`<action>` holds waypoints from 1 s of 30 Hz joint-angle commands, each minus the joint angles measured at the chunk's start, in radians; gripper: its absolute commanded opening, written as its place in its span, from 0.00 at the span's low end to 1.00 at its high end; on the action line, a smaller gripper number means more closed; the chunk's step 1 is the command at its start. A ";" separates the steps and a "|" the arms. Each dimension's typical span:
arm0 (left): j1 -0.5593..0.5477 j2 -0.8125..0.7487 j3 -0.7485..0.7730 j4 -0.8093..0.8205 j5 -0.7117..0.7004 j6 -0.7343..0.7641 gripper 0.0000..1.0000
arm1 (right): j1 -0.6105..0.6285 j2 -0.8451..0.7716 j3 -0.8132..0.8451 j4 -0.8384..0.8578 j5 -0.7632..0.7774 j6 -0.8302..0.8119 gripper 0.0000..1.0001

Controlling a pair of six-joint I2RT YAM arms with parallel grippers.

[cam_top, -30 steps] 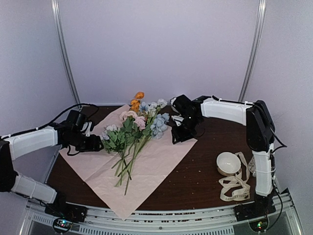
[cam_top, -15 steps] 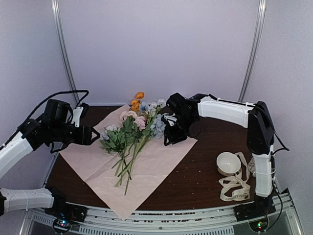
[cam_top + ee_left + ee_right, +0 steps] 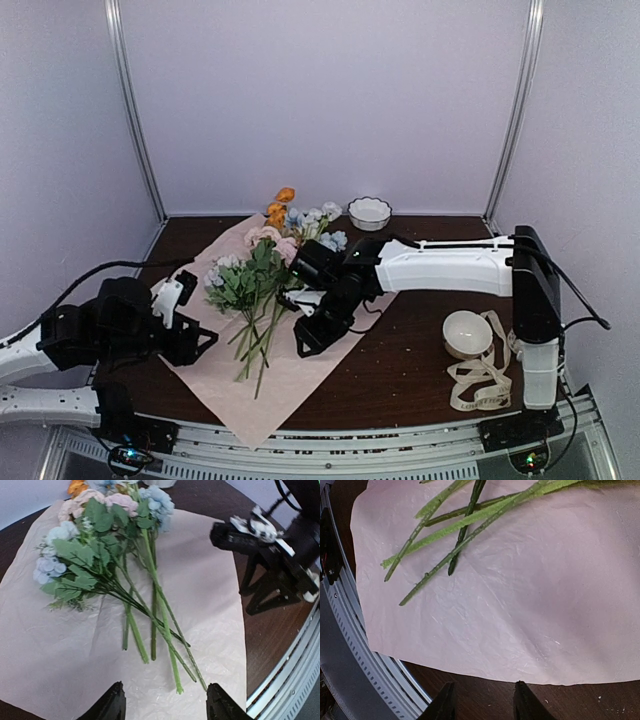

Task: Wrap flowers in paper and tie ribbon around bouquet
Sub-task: Pick up the bottom corner of the flattened wrapping paper from the center of the board.

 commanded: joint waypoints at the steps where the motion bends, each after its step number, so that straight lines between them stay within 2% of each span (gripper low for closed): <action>1: -0.262 0.187 0.048 0.046 -0.182 0.060 0.60 | -0.020 -0.064 -0.106 0.035 0.024 -0.011 0.39; 5: -0.457 0.482 0.178 -0.039 -0.195 0.208 0.66 | -0.020 -0.097 -0.192 0.119 0.001 -0.004 0.39; 7: -0.483 0.567 0.194 0.002 -0.094 0.282 0.67 | -0.019 -0.110 -0.217 0.132 0.006 -0.007 0.39; 12: -0.499 0.754 0.270 -0.006 0.039 0.370 0.72 | -0.020 -0.119 -0.257 0.145 -0.005 -0.024 0.39; 16: -0.524 0.809 0.279 -0.027 0.137 0.360 0.76 | -0.020 -0.102 -0.282 0.150 -0.009 -0.041 0.40; 20: -0.538 0.878 0.276 -0.046 0.224 0.334 0.87 | -0.019 -0.077 -0.282 0.150 -0.014 -0.046 0.40; 24: -0.542 0.983 0.314 -0.126 0.203 0.287 0.87 | -0.020 -0.075 -0.293 0.163 -0.027 -0.045 0.39; 30: -0.544 0.992 0.268 -0.148 0.147 0.211 0.82 | -0.019 -0.067 -0.295 0.184 -0.047 -0.034 0.39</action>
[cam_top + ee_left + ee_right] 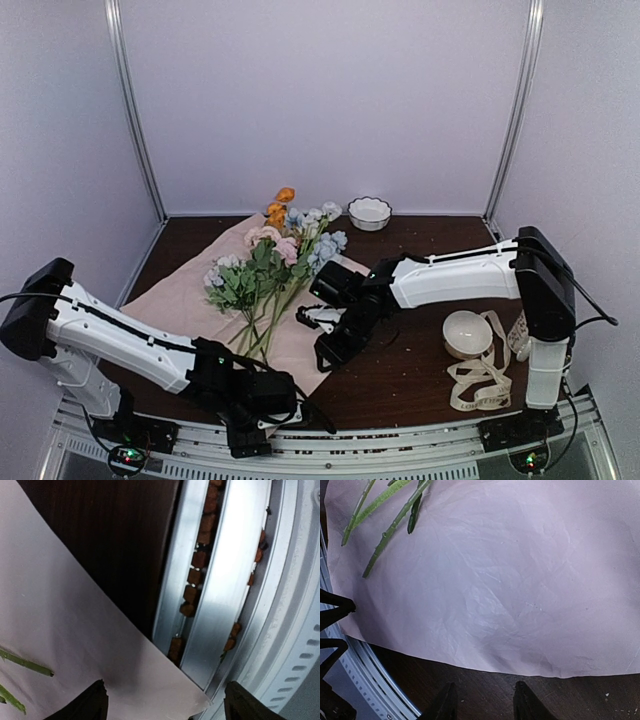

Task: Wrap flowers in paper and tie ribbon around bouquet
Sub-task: Pick up the bottom corner of the flattened wrapping paper from the center of the board.

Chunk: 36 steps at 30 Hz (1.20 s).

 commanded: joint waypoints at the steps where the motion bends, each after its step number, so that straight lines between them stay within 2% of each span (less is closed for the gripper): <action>1: -0.005 0.013 -0.025 -0.046 -0.039 -0.065 0.79 | 0.000 0.018 -0.011 0.037 -0.020 -0.002 0.39; 6: -0.005 0.054 -0.008 -0.075 -0.090 -0.088 0.64 | -0.001 0.038 0.006 0.045 -0.052 0.014 0.39; 13: -0.002 -0.023 -0.031 -0.077 -0.182 -0.135 0.35 | -0.002 0.053 0.040 0.028 -0.066 0.008 0.39; 19: 0.002 -0.043 0.003 -0.075 -0.217 -0.127 0.02 | -0.004 0.054 0.045 0.020 -0.083 0.000 0.39; 25: 0.041 -0.085 0.042 -0.096 -0.256 -0.131 0.00 | -0.036 0.034 0.023 0.077 -0.210 -0.021 0.39; 30: 0.172 -0.198 0.062 -0.054 -0.280 -0.066 0.00 | -0.105 -0.101 -0.125 0.316 -0.291 -0.011 0.39; 36: 0.229 -0.215 0.087 -0.002 -0.242 0.074 0.00 | -0.115 -0.259 -0.318 0.597 -0.334 -0.111 0.41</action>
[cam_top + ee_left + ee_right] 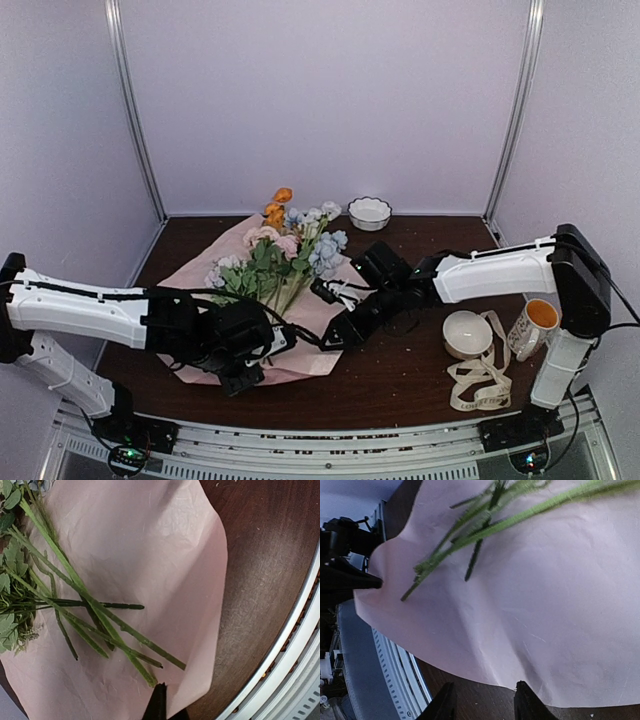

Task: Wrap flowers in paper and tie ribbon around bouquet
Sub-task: Pick up the bottom corner of the flattened wrapping paper from the center of the board, then pass from the left arm to the right

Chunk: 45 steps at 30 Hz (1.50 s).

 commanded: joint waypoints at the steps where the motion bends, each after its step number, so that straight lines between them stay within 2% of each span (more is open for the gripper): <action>1: 0.039 0.012 0.048 0.045 0.011 0.132 0.00 | 0.011 -0.139 -0.132 0.329 -0.078 -0.094 0.41; 9: 0.160 0.009 0.095 0.040 0.017 0.242 0.00 | 0.064 -0.241 -0.417 0.816 -0.123 -0.317 0.42; 13: 0.176 -0.009 0.093 0.047 0.027 0.267 0.00 | 0.108 -0.227 -0.492 0.976 -0.052 -0.413 0.46; 16: 0.182 -0.011 0.092 0.055 0.033 0.278 0.00 | 0.121 -0.159 -0.428 0.940 -0.007 -0.394 0.48; 18: 0.184 -0.010 0.092 0.055 0.033 0.280 0.00 | 0.132 -0.110 -0.389 0.909 0.012 -0.400 0.54; 30: 0.198 -0.018 0.082 0.076 0.093 0.290 0.00 | 0.157 0.017 -0.371 0.909 0.057 -0.404 0.52; 32: 0.198 -0.020 0.076 0.079 0.102 0.290 0.00 | 0.158 0.038 -0.357 0.909 0.049 -0.391 0.47; 33: 0.198 -0.021 0.074 0.082 0.103 0.290 0.00 | 0.158 0.048 -0.349 0.908 0.043 -0.385 0.42; 37: 0.202 -0.024 0.073 0.081 0.105 0.283 0.00 | 0.157 0.051 -0.337 0.913 0.027 -0.354 0.04; 38: 0.206 -0.025 0.073 0.080 0.108 0.276 0.00 | 0.157 0.045 -0.337 0.912 0.021 -0.343 0.00; 40: 0.216 -0.032 0.073 0.080 0.120 0.249 0.00 | 0.155 0.043 -0.329 0.898 0.004 -0.311 0.00; 43: 0.238 -0.068 0.062 0.084 0.157 0.187 0.39 | 0.148 0.050 -0.283 0.800 -0.022 -0.245 0.00; 45: 0.240 -0.123 0.034 0.103 0.167 0.128 0.58 | 0.136 0.060 -0.272 0.777 -0.040 -0.181 0.00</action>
